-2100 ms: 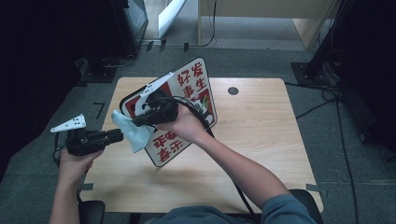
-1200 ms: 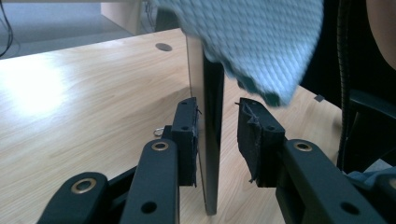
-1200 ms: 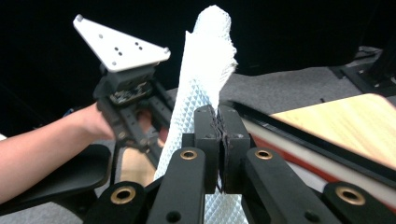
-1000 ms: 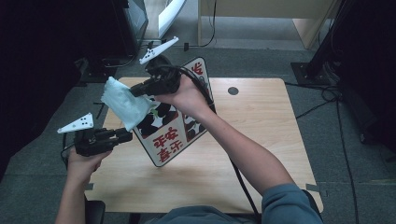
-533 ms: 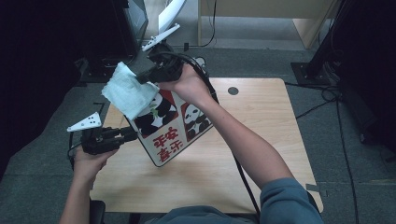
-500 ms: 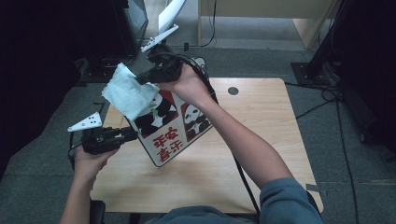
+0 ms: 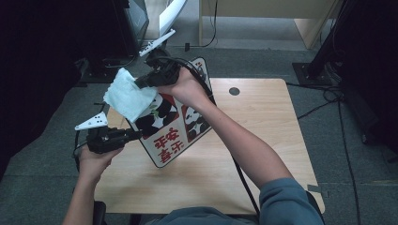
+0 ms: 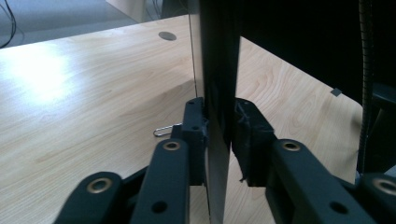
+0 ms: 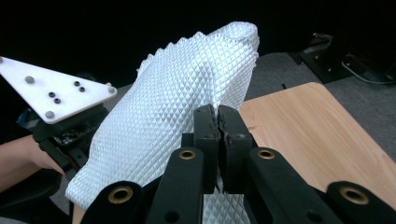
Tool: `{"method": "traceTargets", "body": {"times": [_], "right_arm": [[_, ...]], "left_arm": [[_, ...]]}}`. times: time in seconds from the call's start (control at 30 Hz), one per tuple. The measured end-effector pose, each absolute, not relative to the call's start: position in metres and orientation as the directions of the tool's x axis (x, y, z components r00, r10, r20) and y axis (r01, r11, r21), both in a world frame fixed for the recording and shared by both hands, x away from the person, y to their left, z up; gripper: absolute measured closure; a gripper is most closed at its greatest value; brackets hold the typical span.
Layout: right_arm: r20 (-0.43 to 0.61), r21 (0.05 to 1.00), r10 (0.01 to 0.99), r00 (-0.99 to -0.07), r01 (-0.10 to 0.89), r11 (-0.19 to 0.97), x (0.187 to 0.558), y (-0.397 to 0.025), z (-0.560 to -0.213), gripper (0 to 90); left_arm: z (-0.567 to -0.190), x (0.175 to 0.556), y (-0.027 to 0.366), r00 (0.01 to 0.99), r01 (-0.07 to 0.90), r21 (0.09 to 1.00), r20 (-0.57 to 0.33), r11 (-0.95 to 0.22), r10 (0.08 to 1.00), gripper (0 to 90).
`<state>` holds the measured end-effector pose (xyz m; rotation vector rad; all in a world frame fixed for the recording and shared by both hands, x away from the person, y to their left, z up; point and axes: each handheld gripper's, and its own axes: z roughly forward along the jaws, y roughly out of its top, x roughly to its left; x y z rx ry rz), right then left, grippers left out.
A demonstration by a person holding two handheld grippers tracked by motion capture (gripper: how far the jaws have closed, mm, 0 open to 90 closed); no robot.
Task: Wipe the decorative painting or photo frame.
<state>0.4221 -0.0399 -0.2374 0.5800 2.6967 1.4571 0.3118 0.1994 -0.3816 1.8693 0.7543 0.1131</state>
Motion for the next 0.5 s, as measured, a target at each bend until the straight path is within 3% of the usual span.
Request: {"method": "traceTargets", "body": {"times": [0.27, 0.5], "right_arm": [[0.178, 0.821, 0.328, -0.928, 0.324, 0.471, 0.4227, -0.0417, -0.2425, 81.2], [0.164, 0.827, 0.338, -0.927, 0.316, 0.465, 0.421, -0.0393, -0.2445, 63.4]], "left_arm": [[-0.3809, 0.3115, 0.1986, 0.798, 0.444, 0.862, -0.258, -0.243, 0.545, 77.5], [-0.3807, 0.311, 0.1983, 0.803, 0.441, 0.863, -0.256, -0.247, 0.539, 77.4]]}}
